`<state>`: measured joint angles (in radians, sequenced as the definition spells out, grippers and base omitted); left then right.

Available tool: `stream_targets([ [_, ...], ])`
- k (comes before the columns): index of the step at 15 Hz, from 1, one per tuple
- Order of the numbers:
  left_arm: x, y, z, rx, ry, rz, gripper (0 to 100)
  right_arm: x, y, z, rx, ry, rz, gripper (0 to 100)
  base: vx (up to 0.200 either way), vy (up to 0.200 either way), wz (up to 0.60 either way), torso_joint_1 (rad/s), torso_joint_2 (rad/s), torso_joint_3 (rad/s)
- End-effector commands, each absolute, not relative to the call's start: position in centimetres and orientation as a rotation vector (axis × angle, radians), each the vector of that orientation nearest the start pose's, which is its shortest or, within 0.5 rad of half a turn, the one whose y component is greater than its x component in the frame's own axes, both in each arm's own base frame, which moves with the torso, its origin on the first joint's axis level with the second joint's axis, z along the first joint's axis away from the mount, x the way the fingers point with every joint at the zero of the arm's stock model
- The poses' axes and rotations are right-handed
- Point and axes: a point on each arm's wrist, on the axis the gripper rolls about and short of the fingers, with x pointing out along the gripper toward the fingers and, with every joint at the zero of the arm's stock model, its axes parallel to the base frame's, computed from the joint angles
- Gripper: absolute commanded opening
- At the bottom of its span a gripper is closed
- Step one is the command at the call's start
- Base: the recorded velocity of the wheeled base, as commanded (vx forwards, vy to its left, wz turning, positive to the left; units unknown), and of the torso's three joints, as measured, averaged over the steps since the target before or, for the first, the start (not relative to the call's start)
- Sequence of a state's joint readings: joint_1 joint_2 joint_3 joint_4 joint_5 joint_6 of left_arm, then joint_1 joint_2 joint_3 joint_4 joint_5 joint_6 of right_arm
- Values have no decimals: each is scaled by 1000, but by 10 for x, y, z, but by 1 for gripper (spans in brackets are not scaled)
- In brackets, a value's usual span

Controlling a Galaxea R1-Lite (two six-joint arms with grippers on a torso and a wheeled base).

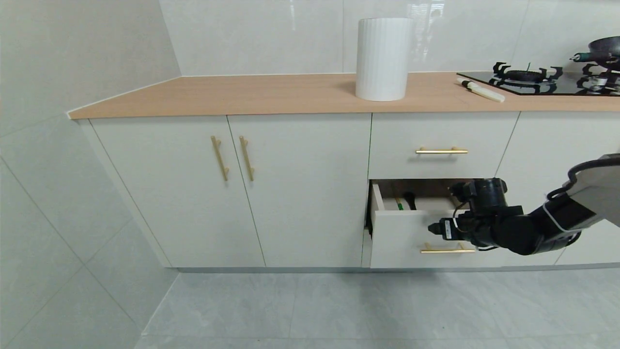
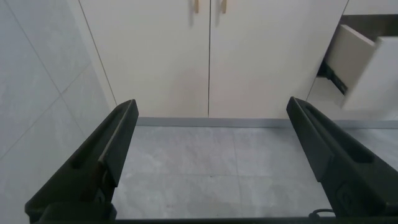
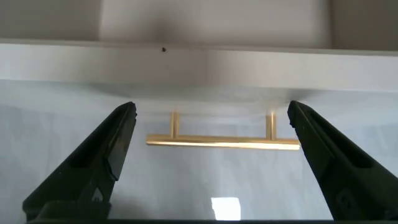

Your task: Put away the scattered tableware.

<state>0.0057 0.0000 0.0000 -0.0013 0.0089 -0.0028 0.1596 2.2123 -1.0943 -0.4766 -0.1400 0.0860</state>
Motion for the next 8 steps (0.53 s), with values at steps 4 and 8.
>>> stream_targets([
  [4, -23, 0, 76, -3, -2, 15, 100, 443, 54, 35, 4, 601, -33, 100, 0, 0, 0, 0, 0, 0],
  [8, -23, 0, 76, -3, -2, 15, 100, 463, 56, 32, 10, 554, -31, 100, 0, 0, 0, 0, 0, 0],
])
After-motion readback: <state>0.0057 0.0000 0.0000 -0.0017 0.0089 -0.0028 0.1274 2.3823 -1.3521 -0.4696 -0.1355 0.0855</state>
